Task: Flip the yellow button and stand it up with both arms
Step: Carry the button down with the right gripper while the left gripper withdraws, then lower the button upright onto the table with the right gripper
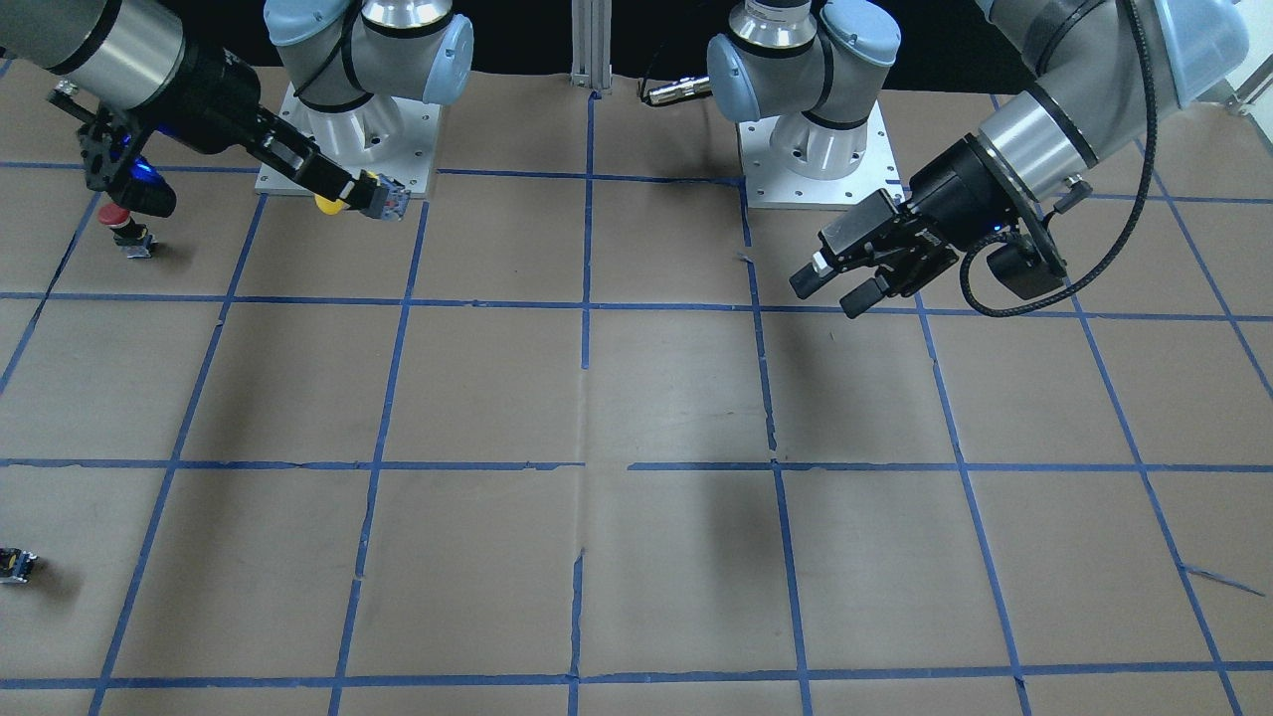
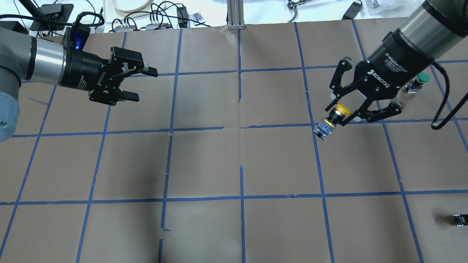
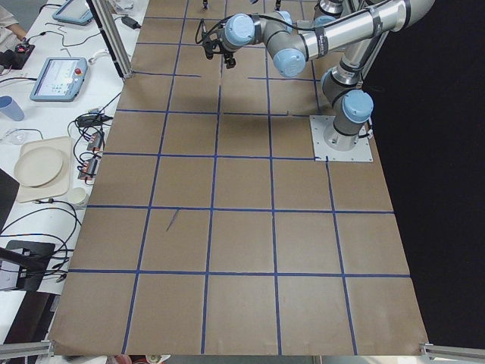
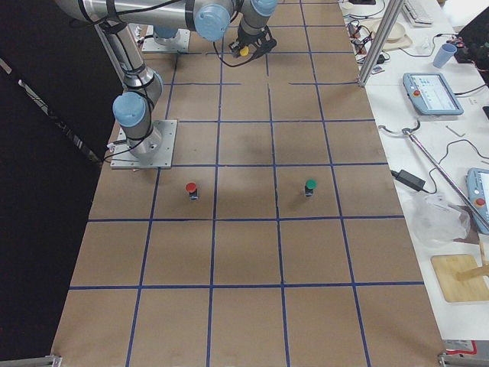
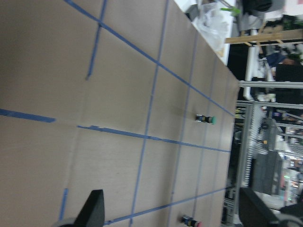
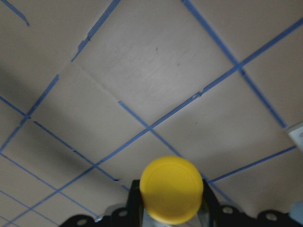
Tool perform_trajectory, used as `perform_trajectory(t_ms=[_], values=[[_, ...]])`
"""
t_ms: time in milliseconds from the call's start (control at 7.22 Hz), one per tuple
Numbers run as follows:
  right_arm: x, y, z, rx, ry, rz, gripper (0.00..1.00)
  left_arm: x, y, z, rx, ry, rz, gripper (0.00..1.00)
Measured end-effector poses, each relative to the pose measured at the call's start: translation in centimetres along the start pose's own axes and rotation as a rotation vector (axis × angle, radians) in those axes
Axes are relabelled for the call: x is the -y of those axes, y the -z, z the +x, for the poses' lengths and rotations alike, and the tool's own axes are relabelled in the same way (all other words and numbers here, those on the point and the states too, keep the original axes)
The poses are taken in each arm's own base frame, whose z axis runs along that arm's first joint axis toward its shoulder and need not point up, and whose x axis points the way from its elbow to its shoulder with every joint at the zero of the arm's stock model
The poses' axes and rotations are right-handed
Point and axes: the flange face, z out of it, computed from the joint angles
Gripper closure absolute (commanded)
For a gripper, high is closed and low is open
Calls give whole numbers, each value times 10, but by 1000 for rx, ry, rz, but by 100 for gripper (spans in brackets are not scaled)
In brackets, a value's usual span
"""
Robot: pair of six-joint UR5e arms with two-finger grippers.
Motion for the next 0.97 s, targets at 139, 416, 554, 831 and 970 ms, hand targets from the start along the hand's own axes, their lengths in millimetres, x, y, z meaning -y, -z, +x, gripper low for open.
perform_trajectory(t_ms=[139, 416, 554, 831, 970], values=[[15, 7, 21, -67, 172, 34, 96, 6, 9, -2, 129, -13, 4, 0], [51, 28, 65, -140, 450, 95, 96, 10, 36, 19, 378, -51, -41, 0], [68, 29, 84, -179, 575, 123, 96, 9, 45, 41, 497, -101, -67, 0], [102, 17, 120, -279, 815, 201, 96, 12, 25, 87, 653, -262, -124, 0], [117, 14, 141, -306, 917, 237, 96, 15, 16, 98, 642, -296, -139, 0]])
